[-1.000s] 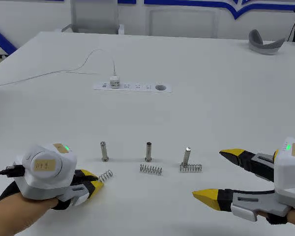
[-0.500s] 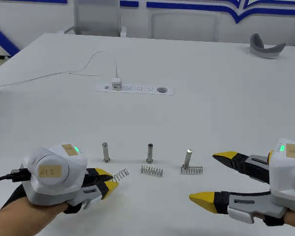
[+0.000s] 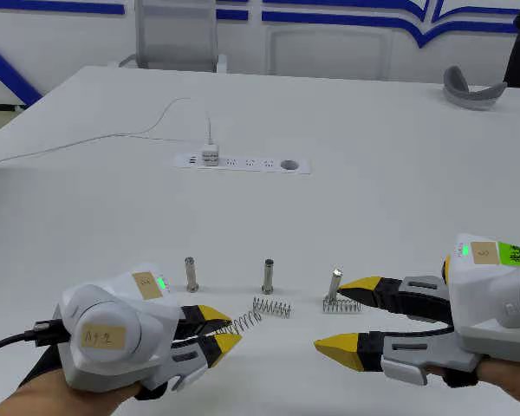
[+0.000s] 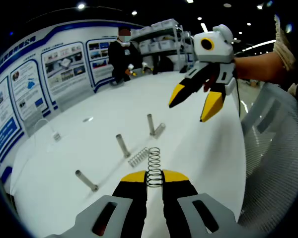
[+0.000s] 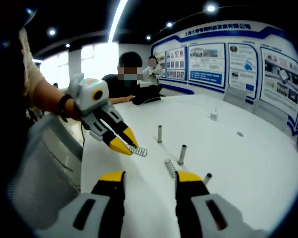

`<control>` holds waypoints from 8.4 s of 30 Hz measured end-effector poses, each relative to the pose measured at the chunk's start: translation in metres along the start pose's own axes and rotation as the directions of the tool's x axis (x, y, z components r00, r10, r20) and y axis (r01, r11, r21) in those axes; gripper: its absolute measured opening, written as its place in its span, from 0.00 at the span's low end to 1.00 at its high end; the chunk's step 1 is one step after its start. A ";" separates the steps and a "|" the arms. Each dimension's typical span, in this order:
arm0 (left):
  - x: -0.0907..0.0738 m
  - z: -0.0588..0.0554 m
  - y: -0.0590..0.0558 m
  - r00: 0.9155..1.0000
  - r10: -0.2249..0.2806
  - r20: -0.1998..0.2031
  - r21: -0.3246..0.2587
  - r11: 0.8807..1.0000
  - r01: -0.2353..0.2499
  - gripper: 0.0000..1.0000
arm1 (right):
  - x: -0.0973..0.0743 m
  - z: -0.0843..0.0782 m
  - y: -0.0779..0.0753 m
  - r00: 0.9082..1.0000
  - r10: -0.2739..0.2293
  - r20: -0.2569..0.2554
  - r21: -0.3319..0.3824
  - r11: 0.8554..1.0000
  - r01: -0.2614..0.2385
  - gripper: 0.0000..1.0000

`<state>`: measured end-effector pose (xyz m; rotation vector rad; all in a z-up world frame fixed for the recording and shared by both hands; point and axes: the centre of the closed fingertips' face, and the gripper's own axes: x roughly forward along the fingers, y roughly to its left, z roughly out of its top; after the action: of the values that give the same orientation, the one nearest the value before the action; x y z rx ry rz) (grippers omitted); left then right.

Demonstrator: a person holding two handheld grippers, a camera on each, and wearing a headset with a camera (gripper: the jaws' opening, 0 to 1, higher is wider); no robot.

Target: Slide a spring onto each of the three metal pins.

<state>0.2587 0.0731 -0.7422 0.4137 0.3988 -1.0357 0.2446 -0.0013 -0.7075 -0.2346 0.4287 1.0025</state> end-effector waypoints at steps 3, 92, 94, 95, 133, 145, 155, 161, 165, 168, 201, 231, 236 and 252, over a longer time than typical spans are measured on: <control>0.001 0.004 -0.006 1.000 -0.010 0.008 0.021 1.000 0.010 0.10 | 0.004 0.002 0.005 1.000 0.028 0.002 0.001 1.000 -0.028 0.38; -0.004 0.034 -0.024 0.981 -0.070 0.180 -0.100 0.991 0.089 0.09 | 0.036 0.040 0.043 0.986 0.168 -0.015 -0.047 0.984 -0.169 0.15; -0.004 0.034 -0.024 0.981 -0.070 0.180 -0.104 0.991 0.090 0.09 | 0.037 0.042 0.044 0.986 0.169 -0.007 -0.044 0.985 -0.169 0.14; -0.005 0.034 -0.024 0.981 -0.070 0.181 -0.104 0.990 0.090 0.09 | 0.038 0.043 0.044 0.985 0.170 -0.005 -0.042 0.985 -0.170 0.14; -0.042 0.002 0.031 0.983 0.104 0.151 -0.161 0.984 -0.079 0.34 | 0.065 0.060 0.029 0.990 0.141 0.011 -0.045 0.989 -0.140 0.12; -0.052 -0.011 0.035 0.970 0.190 0.152 -0.211 0.965 -0.156 0.44 | 0.075 0.080 0.015 0.993 0.114 0.040 -0.069 0.991 -0.112 0.12; -0.055 -0.013 0.042 0.960 0.233 0.157 -0.240 0.952 -0.192 0.52 | 0.096 0.104 -0.009 0.996 0.045 0.079 -0.074 0.997 -0.040 0.12; -0.056 -0.011 0.044 0.954 0.251 0.165 -0.248 0.947 -0.206 0.55 | 0.117 0.113 -0.022 0.995 0.009 0.100 -0.049 0.999 -0.004 0.12; -0.054 -0.011 0.042 0.956 0.243 0.163 -0.241 0.950 -0.200 0.55 | 0.131 0.118 -0.022 0.995 0.005 0.104 -0.049 0.999 0.000 0.12; -0.054 -0.011 0.040 0.957 0.238 0.164 -0.241 0.951 -0.195 0.56 | 0.143 0.118 -0.023 0.995 0.000 0.096 -0.051 0.999 0.005 0.12; -0.051 -0.016 0.044 0.955 0.254 0.152 -0.271 0.940 -0.207 0.67 | 0.172 0.082 -0.036 1.000 -0.019 -0.003 0.018 1.000 0.019 0.12; -0.046 -0.020 0.038 0.965 0.230 0.127 -0.269 0.944 -0.190 0.66 | 0.193 0.043 -0.034 0.996 -0.032 -0.083 0.006 0.999 0.032 0.12; -0.045 -0.020 0.037 0.966 0.226 0.126 -0.267 0.945 -0.187 0.66 | 0.194 0.038 -0.033 0.994 -0.032 -0.100 0.012 0.999 0.033 0.12; -0.047 -0.021 0.038 0.965 0.228 0.127 -0.270 0.944 -0.188 0.65 | 0.188 0.034 -0.029 0.994 -0.035 -0.107 0.011 0.999 0.036 0.16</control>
<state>0.2684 0.1347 -0.7312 0.1367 0.3339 -0.7908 0.3648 0.1397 -0.7617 -0.2841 0.5268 0.9544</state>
